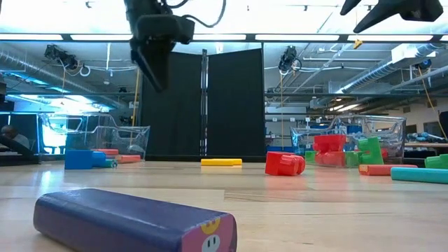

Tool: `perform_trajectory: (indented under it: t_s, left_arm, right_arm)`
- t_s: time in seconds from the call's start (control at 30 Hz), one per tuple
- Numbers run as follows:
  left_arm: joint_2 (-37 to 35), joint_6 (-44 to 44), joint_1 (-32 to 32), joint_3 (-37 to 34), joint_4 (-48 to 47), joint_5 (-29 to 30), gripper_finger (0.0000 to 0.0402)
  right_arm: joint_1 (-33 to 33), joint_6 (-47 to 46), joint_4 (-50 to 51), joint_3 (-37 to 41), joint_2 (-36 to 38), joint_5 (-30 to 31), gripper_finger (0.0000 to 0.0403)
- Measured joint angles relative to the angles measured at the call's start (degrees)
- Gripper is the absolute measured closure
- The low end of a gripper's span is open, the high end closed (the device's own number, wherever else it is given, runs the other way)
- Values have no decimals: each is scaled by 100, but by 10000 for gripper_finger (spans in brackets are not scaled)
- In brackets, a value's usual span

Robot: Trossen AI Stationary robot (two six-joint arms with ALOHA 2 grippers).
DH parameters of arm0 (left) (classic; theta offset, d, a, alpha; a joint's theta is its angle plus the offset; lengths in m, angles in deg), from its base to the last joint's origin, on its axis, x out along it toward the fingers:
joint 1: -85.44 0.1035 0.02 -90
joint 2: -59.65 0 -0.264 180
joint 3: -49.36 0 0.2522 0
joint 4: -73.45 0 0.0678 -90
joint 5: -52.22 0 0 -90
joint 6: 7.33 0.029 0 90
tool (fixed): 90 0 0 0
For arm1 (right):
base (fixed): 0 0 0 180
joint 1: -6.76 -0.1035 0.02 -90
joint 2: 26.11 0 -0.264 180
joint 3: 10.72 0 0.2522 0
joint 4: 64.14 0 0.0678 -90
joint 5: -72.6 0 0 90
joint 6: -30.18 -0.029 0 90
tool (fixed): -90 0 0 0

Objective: Sort blocks by size
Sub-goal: Put the yellow block into the top left transparent bin

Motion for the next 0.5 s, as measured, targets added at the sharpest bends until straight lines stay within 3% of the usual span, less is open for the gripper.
perform_trajectory:
  t_s: [0.2,0.5]
  left_arm:
    - [40,626,158,0,833,45,163]
    - [501,1241,1399,0,1494,-613,163]
  right_arm:
    - [51,37,-1,0,0,0,218]
    - [55,37,-210,0,-4,-3,218]
